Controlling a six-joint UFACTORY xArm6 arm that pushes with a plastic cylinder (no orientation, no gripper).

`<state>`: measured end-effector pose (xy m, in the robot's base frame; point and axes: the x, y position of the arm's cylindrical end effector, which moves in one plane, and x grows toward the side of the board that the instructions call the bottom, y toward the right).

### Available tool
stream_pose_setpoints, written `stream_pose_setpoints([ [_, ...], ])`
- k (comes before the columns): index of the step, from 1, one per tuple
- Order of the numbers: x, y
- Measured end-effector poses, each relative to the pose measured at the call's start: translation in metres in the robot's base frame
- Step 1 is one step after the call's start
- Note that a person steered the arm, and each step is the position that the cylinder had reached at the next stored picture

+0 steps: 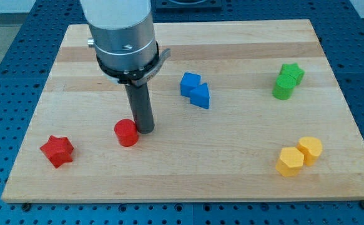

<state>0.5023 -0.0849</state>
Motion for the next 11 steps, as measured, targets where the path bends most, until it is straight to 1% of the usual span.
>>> stream_pose_setpoints([
  [2,0.018,-0.016],
  [9,0.035,-0.076],
  [10,0.035,-0.058],
  [11,0.031,-0.004],
])
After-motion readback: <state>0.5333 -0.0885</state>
